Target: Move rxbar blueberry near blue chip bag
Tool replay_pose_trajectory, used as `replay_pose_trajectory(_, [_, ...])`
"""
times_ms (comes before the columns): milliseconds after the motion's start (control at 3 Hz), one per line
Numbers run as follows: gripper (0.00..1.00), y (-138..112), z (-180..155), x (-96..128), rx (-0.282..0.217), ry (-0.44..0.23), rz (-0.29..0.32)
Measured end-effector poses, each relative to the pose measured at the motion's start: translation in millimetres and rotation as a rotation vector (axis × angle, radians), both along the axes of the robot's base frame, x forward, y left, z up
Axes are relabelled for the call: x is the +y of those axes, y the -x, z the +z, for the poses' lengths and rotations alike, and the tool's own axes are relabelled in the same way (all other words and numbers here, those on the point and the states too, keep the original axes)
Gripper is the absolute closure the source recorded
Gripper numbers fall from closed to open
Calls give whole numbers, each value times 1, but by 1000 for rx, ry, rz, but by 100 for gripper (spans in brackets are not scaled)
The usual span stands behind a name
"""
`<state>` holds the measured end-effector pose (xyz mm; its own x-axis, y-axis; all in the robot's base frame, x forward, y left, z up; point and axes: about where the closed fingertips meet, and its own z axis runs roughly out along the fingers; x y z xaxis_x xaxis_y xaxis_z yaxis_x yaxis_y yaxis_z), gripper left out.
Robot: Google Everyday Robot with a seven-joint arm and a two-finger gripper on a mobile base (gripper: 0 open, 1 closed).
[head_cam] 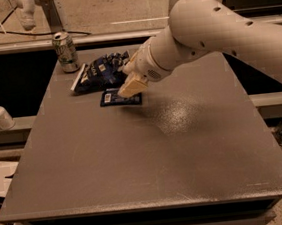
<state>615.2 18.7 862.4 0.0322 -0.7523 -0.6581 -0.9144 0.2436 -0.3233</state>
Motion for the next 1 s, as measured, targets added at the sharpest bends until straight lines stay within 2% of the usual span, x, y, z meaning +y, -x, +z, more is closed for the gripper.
replay_pose_trajectory(333, [0,1,1,6,-2,-12,27])
replay_pose_trajectory(667, [0,8,9,12,-11,-52,59])
replay_pose_trajectory(1000, [0,27,20,-1,-17,-93,69])
